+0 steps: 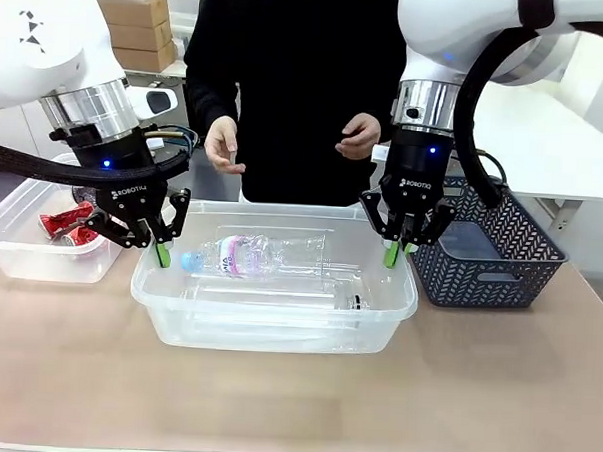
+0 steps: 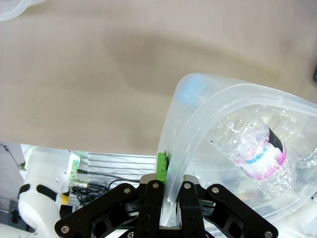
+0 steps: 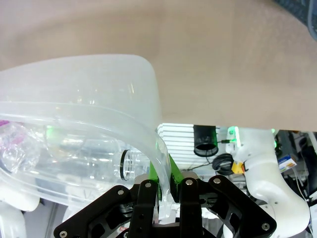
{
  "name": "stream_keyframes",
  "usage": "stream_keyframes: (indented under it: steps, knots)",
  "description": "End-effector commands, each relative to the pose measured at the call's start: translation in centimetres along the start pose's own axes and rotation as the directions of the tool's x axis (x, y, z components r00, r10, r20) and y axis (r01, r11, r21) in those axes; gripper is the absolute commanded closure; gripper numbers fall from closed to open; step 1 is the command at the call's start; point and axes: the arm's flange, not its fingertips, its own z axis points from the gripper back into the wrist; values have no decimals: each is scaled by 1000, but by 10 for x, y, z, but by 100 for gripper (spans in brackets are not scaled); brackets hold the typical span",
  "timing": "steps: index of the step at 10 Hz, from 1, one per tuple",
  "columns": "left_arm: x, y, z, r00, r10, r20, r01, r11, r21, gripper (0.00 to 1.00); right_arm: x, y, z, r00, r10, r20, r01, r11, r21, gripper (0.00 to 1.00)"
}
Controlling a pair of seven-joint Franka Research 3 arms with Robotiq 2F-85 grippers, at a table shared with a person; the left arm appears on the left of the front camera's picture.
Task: Sort the waste into each basket.
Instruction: Offer the picked Organizing box to the human.
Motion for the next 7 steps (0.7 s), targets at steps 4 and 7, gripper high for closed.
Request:
stream_keyframes:
  steps: [4, 7]
  knots:
    - [1, 5, 2, 999, 38, 14, -38, 999, -4, 100, -3, -2, 2, 1000, -3, 7, 3, 1000, 2, 100]
    - [75, -4, 30, 1000, 30, 4, -30, 1000, 5, 96, 72, 30, 41, 994, 88, -67, -89, 996, -2, 94]
